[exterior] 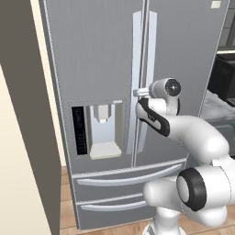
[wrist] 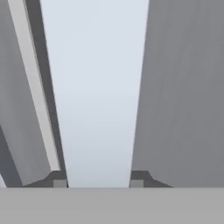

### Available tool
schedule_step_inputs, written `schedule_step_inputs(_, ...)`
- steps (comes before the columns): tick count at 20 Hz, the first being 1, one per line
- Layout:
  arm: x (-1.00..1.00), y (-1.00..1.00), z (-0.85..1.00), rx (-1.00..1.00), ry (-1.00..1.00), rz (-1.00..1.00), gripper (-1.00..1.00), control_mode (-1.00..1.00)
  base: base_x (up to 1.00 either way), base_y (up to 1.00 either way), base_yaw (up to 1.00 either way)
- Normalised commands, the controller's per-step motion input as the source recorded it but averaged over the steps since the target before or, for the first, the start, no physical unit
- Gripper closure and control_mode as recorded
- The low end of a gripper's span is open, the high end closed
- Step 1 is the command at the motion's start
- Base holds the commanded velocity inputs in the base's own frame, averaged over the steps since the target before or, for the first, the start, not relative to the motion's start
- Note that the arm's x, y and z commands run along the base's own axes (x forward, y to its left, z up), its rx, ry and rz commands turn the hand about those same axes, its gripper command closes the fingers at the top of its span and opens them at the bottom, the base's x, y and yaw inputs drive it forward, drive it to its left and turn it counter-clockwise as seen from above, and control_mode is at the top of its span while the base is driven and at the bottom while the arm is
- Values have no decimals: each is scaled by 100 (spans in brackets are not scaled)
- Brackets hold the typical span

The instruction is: There is a bowl on the dining counter. Grab a lemon wedge from the fridge and place it in the bowl. Then get the liquor bottle and glass cup from the cabinet and place them next to the bowl.

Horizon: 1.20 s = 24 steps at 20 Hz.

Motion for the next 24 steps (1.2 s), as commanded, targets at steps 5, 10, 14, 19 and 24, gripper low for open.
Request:
schedule_step_inputs(5,-32,-1,-13,0,3,-8,100,-100,0,0,0)
schedule_step_inputs(10,-91,-15,0,0,1,-14,100,-100,0,0,0)
schedule_step_inputs(14,-100,-29,0,0,0,-12,100,-100,0,0,0)
schedule_step_inputs(19,-95,-49,13,0,5,-9,100,-100,0,0,0)
schedule_step_inputs(24,-69,-61,27,0,12,-6,100,-100,0,0,0)
